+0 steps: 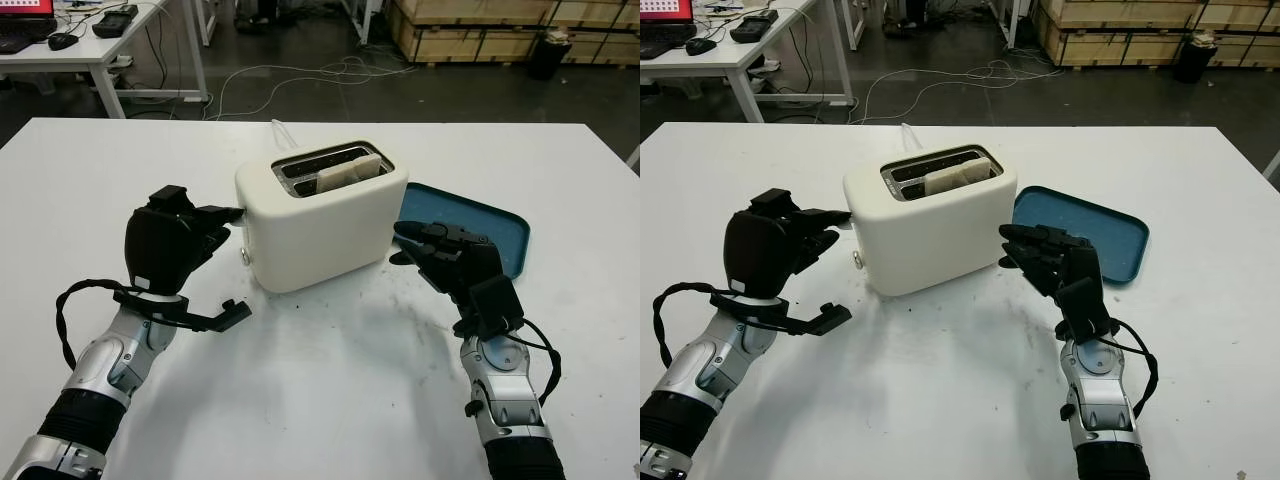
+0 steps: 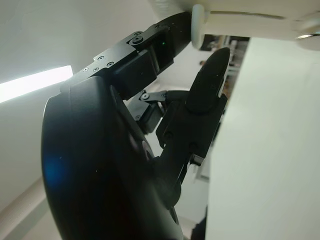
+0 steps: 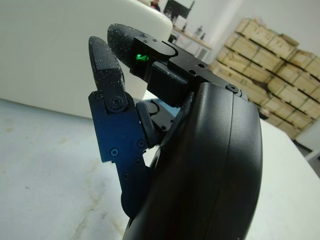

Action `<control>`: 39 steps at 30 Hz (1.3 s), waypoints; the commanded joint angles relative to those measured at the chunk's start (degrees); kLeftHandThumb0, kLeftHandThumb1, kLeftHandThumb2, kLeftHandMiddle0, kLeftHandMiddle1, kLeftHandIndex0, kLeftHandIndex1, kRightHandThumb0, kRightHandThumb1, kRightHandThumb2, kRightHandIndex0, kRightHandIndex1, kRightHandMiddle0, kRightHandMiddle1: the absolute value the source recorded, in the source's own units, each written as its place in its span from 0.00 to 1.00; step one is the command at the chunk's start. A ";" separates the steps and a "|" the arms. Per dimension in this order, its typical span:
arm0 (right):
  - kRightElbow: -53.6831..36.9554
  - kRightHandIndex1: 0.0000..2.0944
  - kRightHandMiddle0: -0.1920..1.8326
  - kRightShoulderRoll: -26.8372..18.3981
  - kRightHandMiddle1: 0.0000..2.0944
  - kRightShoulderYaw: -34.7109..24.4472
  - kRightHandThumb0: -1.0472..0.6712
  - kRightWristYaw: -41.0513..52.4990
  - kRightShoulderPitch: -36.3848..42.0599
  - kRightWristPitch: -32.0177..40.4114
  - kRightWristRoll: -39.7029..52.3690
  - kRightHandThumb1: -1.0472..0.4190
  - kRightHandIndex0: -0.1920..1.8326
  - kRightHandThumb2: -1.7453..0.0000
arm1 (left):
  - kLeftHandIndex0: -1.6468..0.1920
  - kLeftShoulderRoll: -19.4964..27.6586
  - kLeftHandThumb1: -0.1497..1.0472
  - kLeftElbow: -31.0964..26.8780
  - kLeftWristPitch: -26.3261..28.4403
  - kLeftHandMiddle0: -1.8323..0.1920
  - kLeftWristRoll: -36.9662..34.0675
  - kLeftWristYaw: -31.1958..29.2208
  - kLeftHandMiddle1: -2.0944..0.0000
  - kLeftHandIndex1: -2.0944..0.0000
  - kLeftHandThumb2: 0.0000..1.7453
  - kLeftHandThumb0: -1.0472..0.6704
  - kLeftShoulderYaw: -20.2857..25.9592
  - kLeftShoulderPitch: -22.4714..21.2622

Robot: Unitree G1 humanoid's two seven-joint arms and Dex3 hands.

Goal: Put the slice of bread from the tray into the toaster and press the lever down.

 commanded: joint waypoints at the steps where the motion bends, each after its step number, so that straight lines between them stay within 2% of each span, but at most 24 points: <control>1: -0.14 0.35 0.70 0.25 0.00 -0.25 0.33 -0.13 0.15 -0.36 -0.03 0.13 0.62 1.00 | 0.22 -1.26 0.71 1.39 -2.63 0.50 0.60 -5.02 0.40 0.98 0.00 0.52 -4.83 0.63; 4: 0.00 0.35 0.71 0.18 0.00 -0.33 0.32 -0.03 0.12 -0.43 0.00 0.13 0.61 1.00 | 0.24 -1.93 0.73 1.57 -1.60 0.50 -0.45 -8.31 0.40 0.99 0.01 0.50 -7.18 2.62; 9: -0.49 0.36 0.71 0.19 0.00 -0.17 0.33 -0.14 0.16 0.10 -0.24 0.13 0.61 1.00 | 0.24 -2.42 0.78 4.36 -2.96 0.52 -2.15 -12.41 0.41 0.99 0.01 0.49 -11.56 4.47; 18: -0.02 0.36 0.71 0.49 0.00 -0.23 0.33 -0.28 -0.02 0.41 0.00 0.13 0.61 1.00 | 0.24 -1.50 0.79 4.68 -4.25 0.53 -2.27 -13.38 0.40 0.99 0.01 0.49 -14.68 5.46; 25: 0.69 0.35 0.71 0.58 0.00 -0.28 0.33 -0.56 -0.21 -0.04 -0.39 0.13 0.61 1.00 | 0.24 -0.32 0.79 4.76 -4.91 0.52 -2.71 -12.86 0.40 0.99 0.00 0.49 -14.93 4.67; 33: 0.57 0.35 0.71 0.68 0.00 -0.17 0.33 -0.75 -0.06 0.18 -0.65 0.13 0.61 1.00 | 0.23 0.19 0.78 4.49 -4.80 0.54 -3.44 -11.28 0.35 0.99 0.00 0.49 -13.47 3.85; 39: 0.70 0.35 0.71 0.68 0.00 -0.14 0.33 -0.74 -0.03 -0.14 -0.75 0.13 0.61 1.00 | 0.24 2.32 0.76 -0.28 -3.53 0.52 -2.06 -5.31 0.42 0.99 0.00 0.46 -9.56 2.84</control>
